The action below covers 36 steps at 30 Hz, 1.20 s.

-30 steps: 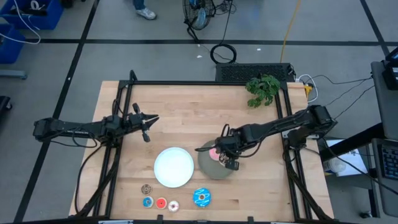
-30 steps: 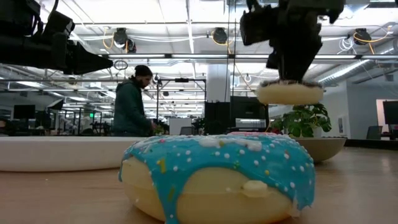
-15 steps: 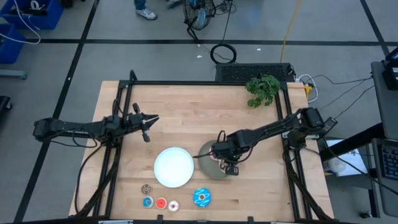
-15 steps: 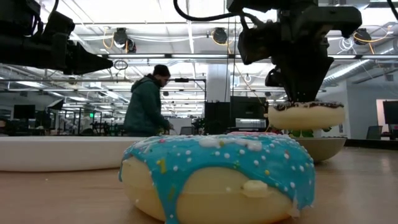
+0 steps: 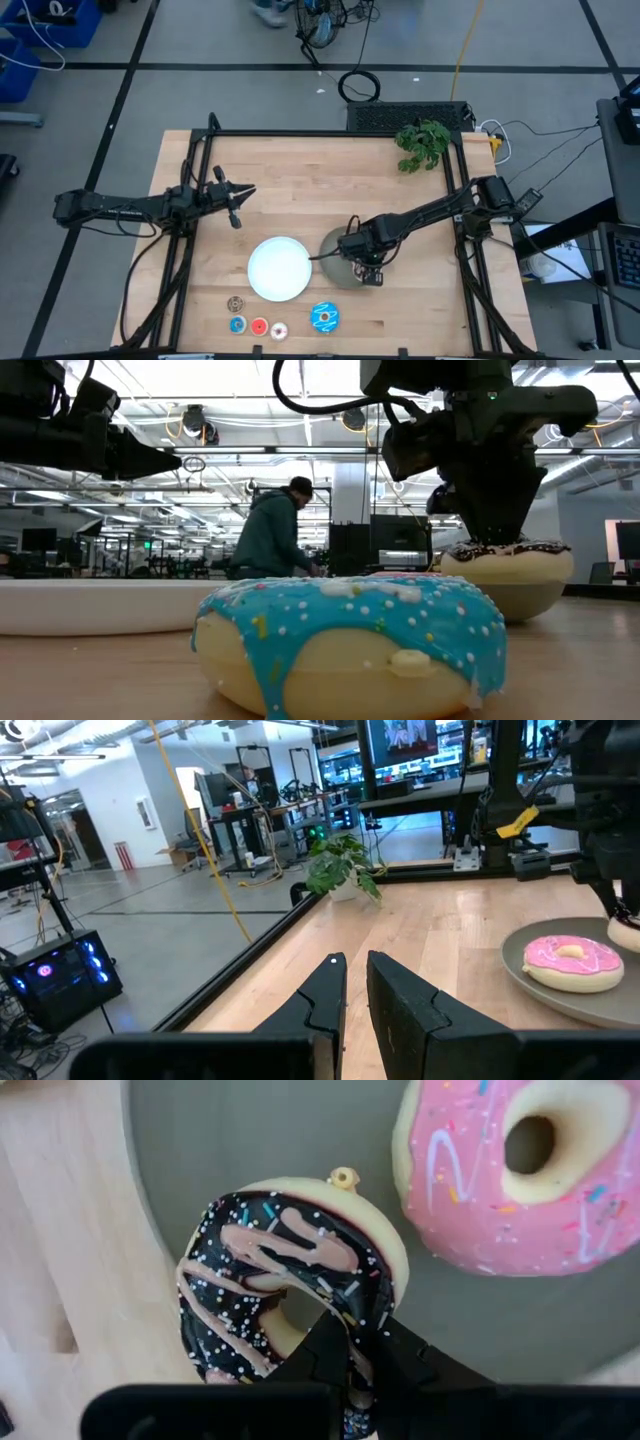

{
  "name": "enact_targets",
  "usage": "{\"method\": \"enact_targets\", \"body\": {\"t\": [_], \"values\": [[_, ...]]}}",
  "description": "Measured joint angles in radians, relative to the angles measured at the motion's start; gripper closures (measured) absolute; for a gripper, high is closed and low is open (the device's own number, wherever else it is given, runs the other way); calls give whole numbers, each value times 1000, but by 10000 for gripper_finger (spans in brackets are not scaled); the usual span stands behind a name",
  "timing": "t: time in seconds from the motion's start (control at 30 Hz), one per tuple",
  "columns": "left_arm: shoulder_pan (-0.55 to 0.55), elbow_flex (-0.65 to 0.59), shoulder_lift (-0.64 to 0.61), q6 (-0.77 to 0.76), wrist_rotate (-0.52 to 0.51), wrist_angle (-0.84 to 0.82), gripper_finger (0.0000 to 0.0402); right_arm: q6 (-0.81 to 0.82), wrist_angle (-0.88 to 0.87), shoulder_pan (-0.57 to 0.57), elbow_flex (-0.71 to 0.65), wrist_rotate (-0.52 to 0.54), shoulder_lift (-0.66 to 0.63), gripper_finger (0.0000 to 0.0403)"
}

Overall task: Pick & Place donuts
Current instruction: Put the large black donut on the gray plate

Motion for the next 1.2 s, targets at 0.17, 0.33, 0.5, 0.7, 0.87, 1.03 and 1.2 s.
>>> {"method": "enact_targets", "body": {"t": [0.17,0.33,0.5,0.7,0.87,1.03,1.2], "values": [[0,0,0,-1,0,0,350,-13,1,0,0,2,1,390],[0,0,0,-1,0,0,350,-22,33,-2,-17,3,-1,390],[0,0,0,0,0,0,350,-40,90,-2,-92,1,0,390],[0,0,0,3,0,0,350,-37,92,-11,-122,-1,-2,382],[0,0,0,3,0,0,350,-37,91,-16,-109,2,-14,348],[0,0,0,3,0,0,350,-22,96,-16,-95,6,-44,309],[0,0,0,3,0,0,350,-11,91,-16,-95,5,-52,282]]}}
